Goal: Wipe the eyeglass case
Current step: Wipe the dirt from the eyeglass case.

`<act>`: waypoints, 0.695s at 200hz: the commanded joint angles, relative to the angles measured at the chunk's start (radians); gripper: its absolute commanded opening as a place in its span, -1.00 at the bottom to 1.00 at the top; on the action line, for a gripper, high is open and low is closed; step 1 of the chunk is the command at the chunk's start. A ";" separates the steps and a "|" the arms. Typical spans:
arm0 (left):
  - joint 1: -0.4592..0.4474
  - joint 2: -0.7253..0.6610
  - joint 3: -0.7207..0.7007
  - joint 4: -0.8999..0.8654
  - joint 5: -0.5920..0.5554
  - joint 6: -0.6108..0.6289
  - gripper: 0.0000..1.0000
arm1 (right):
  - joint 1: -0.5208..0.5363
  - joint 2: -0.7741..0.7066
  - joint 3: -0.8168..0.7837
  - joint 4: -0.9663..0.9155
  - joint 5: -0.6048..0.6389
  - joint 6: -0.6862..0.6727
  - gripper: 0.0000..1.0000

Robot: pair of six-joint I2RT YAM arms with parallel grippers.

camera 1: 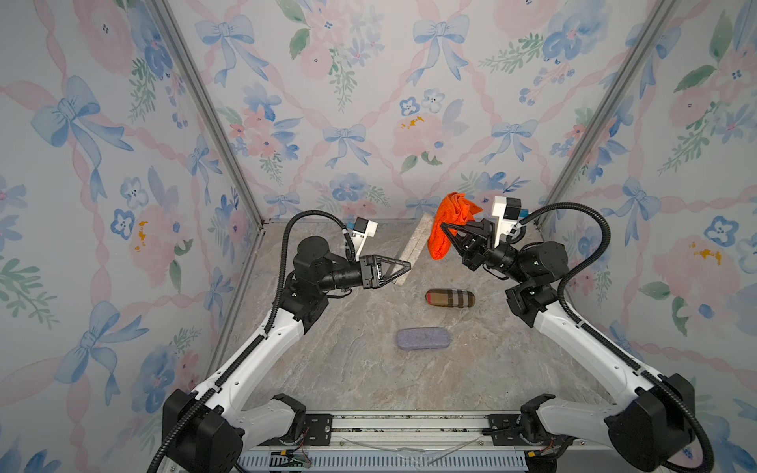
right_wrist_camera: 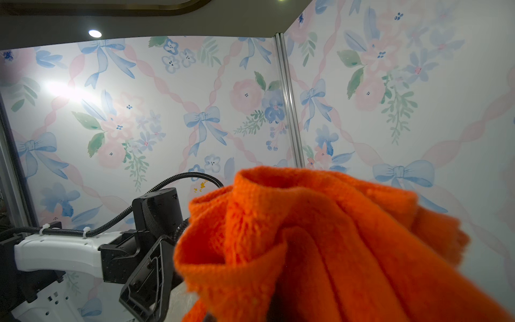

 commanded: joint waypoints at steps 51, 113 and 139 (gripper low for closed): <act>0.000 -0.006 0.034 0.132 0.102 0.000 -0.51 | 0.237 -0.008 -0.151 0.004 0.036 -0.001 -1.00; 0.000 -0.047 0.006 0.157 0.104 -0.027 -0.51 | -0.015 0.128 0.019 0.150 -0.014 0.097 -1.00; 0.000 -0.049 0.003 0.157 0.098 -0.029 -0.50 | 0.000 0.179 0.008 0.310 -0.037 0.228 -1.00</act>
